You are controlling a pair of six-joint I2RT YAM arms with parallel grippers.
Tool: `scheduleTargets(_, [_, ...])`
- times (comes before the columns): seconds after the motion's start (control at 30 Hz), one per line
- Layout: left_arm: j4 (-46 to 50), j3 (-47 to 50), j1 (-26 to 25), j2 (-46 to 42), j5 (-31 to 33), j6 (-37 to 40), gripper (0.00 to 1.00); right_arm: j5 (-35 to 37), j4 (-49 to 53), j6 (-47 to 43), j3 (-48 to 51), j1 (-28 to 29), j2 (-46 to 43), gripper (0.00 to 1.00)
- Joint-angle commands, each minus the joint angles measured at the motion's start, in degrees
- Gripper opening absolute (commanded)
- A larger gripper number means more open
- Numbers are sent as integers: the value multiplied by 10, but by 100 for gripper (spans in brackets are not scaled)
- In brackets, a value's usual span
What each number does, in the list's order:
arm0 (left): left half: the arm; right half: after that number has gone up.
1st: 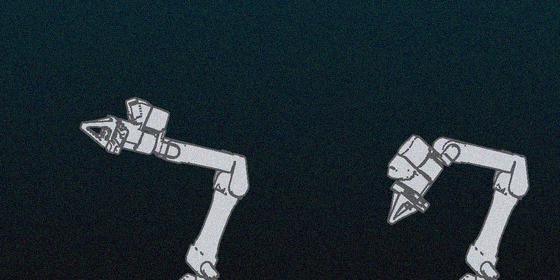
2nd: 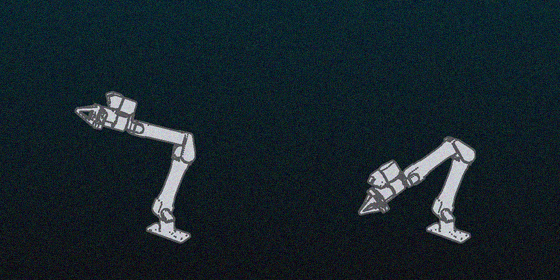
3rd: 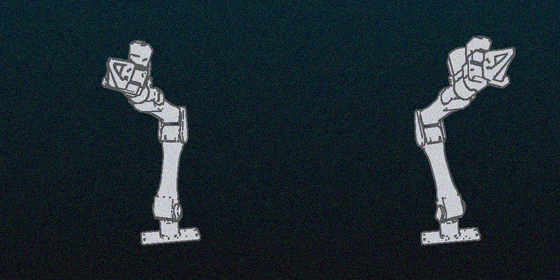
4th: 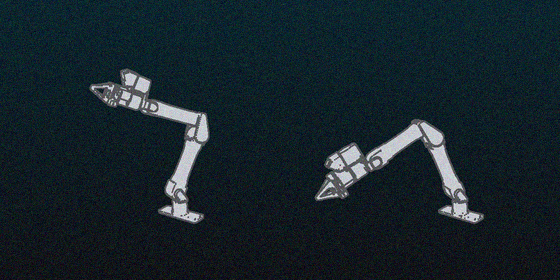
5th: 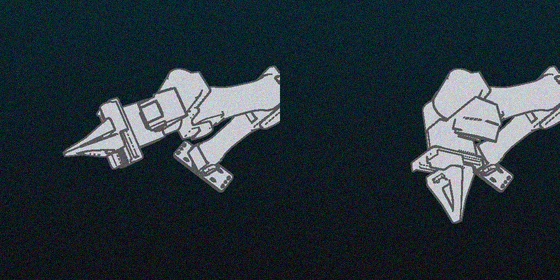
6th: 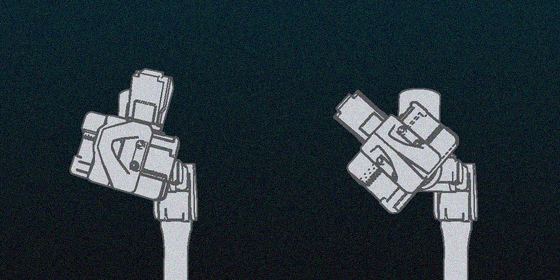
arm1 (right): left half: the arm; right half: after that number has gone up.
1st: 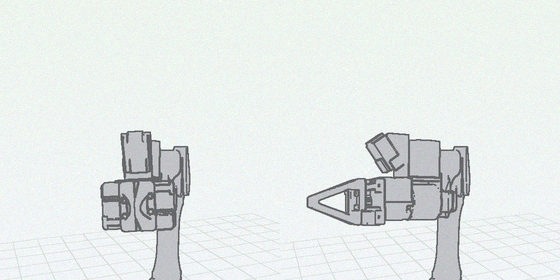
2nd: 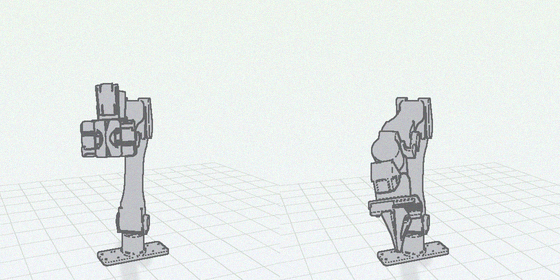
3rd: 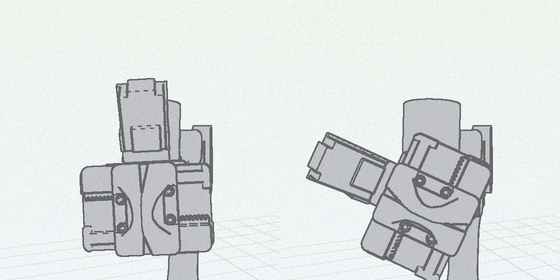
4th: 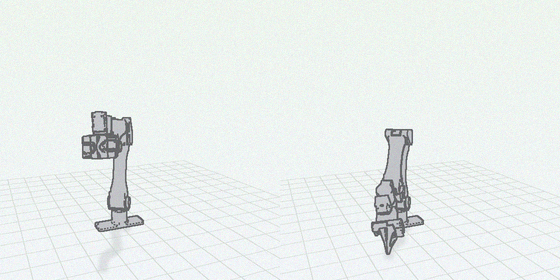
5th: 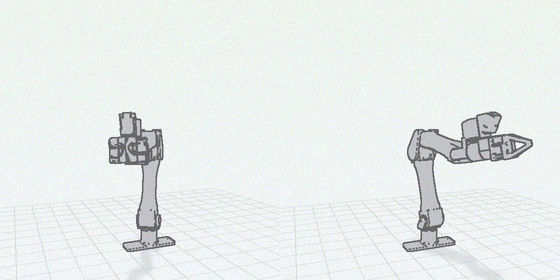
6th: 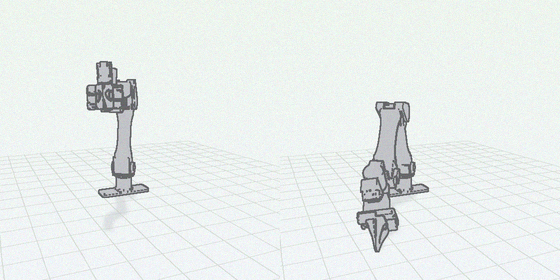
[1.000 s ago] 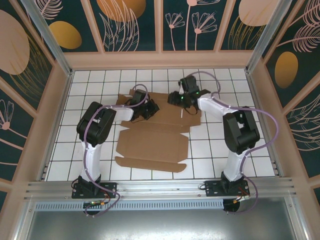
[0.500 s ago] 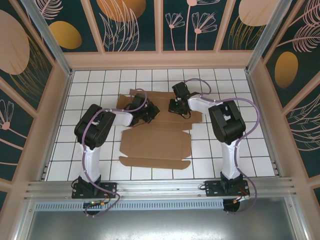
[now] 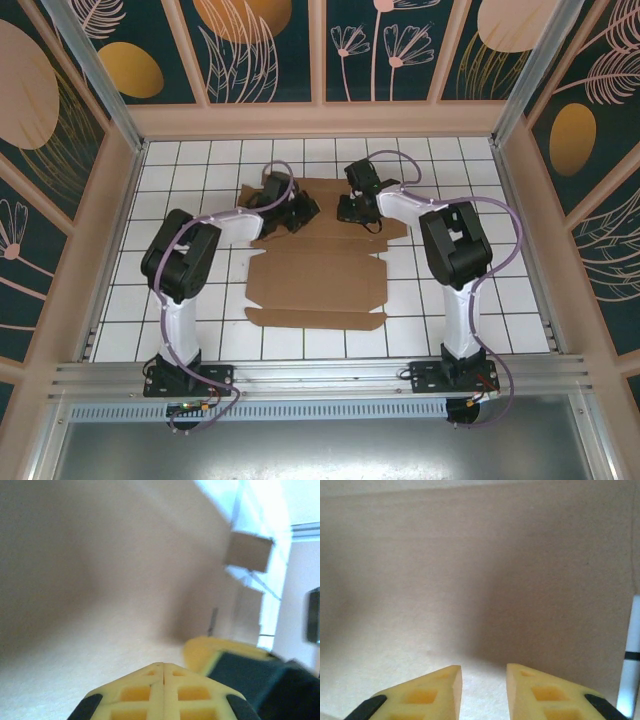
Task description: Fold the paper box
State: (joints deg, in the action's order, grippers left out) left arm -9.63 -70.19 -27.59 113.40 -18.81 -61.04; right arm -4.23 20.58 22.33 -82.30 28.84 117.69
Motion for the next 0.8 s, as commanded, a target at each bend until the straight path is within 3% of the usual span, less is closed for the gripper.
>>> scheduleTargets(0.0, [94, -68, 43, -49, 24, 99, 16, 53, 46, -16, -29, 22, -16, 41])
scheduleTargets(0.1, [158, -127, 71, -43, 50, 152, 30, 105, 66, -19, -50, 46, 8, 57])
scheduleTargets(0.3, [222, -210, 130, 5, 58, 211, 48, 183, 105, -30, -93, 85, 62, 74])
scheduleTargets(0.53, [289, -300, 148, 83, 105, 270, 55, 202, 127, -51, -106, 105, 103, 80])
scheduleTargets(0.63, [292, -320, 149, 108, 110, 274, 70, 187, 127, -56, -93, 106, 110, 80])
scheduleTargets(0.77, [325, -375, 151, 151, 126, 292, 70, 168, 116, -61, -68, 106, 107, 80])
